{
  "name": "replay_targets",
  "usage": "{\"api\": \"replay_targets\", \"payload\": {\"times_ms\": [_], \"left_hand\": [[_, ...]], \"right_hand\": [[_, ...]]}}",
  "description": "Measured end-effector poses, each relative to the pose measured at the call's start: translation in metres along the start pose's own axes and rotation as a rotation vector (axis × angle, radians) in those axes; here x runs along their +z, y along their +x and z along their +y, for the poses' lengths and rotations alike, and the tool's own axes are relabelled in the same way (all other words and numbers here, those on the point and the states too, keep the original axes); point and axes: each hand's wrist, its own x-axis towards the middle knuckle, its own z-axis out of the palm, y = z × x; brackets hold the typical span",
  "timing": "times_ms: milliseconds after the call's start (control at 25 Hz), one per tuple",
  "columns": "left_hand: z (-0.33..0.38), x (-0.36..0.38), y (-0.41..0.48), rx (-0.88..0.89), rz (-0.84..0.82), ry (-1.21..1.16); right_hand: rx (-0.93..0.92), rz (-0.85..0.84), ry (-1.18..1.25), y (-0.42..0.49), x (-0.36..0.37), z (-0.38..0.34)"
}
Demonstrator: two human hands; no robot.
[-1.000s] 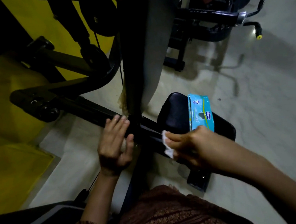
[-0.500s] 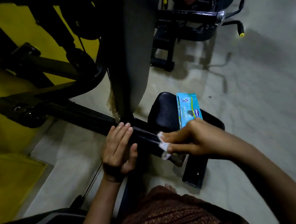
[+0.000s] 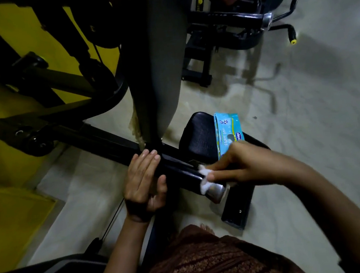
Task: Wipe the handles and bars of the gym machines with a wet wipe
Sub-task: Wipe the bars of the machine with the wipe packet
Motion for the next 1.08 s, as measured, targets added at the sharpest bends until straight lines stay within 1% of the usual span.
{"api": "replay_targets", "payload": {"times_ms": [40, 80, 120, 200, 240, 280, 360, 400, 520, 600, 680, 760, 800, 920, 1000, 1080], "left_hand": [[0.000, 0.000, 0.000, 0.003, 0.002, -0.004], [0.000, 0.000, 0.000, 0.009, 0.005, -0.002], [-0.001, 0.000, 0.001, 0.015, 0.009, 0.002], [-0.002, 0.001, 0.000, 0.017, 0.009, 0.007], [-0.002, 0.001, 0.000, 0.014, 0.007, 0.006], [-0.002, 0.000, -0.001, 0.013, 0.006, 0.003], [-0.003, -0.001, -0.001, 0.014, -0.003, -0.001], [-0.003, -0.001, 0.000, 0.017, -0.007, 0.000], [-0.003, -0.001, 0.000, 0.016, -0.006, 0.018], [-0.002, 0.000, 0.000, 0.008, 0.001, 0.020], [-0.001, 0.000, 0.000, 0.003, 0.006, 0.023], [0.000, 0.000, 0.001, 0.005, 0.008, 0.031], [0.000, 0.000, 0.002, 0.003, 0.006, 0.034], [0.004, -0.001, 0.001, -0.009, 0.000, 0.035], [0.003, -0.001, 0.001, -0.016, -0.010, 0.038], [0.004, -0.001, 0.002, -0.022, -0.013, 0.038]], "right_hand": [[-0.001, -0.041, -0.018, -0.016, -0.011, 0.001], [-0.025, -0.047, 0.026, -0.029, -0.022, -0.003], [-0.071, 0.017, 0.101, -0.035, -0.026, -0.010], [-0.165, 0.264, 0.192, -0.023, -0.014, -0.023], [-0.200, 0.354, 0.126, -0.011, 0.001, -0.027], [-0.224, 0.398, 0.010, 0.000, 0.021, -0.033], [-0.250, 0.422, -0.243, 0.008, 0.058, -0.033], [-0.273, 0.428, -0.337, 0.000, 0.065, -0.029], [-0.424, 0.398, -0.472, -0.038, 0.055, -0.020], [-0.438, 0.410, -0.426, -0.057, 0.039, -0.020], [-0.366, 0.465, -0.226, -0.058, 0.024, -0.020], [-0.318, 0.517, -0.016, -0.045, 0.025, -0.016], [-0.305, 0.520, 0.015, -0.037, 0.035, -0.015], [-0.327, 0.546, -0.127, -0.036, 0.076, -0.007], [-0.367, 0.563, -0.112, -0.055, 0.076, -0.004], [-0.385, 0.651, -0.054, -0.068, 0.060, -0.008]]}}
